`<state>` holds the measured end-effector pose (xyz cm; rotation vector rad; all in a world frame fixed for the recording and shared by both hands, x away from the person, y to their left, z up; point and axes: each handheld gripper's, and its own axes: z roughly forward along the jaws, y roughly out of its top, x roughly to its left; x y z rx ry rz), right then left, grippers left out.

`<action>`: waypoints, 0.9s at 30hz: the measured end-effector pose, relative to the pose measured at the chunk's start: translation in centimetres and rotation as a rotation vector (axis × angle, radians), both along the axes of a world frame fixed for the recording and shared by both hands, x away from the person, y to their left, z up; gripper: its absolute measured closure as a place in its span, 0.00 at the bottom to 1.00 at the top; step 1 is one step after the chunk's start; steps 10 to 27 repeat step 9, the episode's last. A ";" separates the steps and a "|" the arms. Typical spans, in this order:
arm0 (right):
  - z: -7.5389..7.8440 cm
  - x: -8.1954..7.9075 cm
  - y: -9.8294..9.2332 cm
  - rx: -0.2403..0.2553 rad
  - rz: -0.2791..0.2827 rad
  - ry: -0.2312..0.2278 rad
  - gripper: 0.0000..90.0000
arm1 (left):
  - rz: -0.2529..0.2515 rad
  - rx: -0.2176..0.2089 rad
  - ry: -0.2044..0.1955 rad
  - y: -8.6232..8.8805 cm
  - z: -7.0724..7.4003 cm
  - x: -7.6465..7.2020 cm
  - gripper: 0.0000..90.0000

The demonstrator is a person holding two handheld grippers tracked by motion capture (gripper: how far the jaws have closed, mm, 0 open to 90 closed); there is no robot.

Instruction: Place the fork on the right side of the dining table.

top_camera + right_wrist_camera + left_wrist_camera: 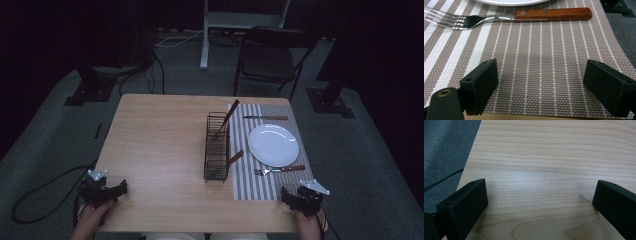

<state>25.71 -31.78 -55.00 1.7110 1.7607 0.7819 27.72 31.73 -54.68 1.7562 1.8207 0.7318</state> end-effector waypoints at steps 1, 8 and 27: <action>-0.1 0.1 -0.1 0.009 0.001 0.017 0.14 | 0.009 0.001 0.002 -0.1 0.0 -0.1 0.00; -0.1 0.2 -0.1 0.010 0.002 0.016 0.14 | 0.032 0.002 0.001 -0.8 0.0 -0.2 0.00; -0.1 0.2 -0.2 0.013 0.003 0.016 0.14 | 0.044 0.000 0.000 -1.0 0.0 -0.2 0.00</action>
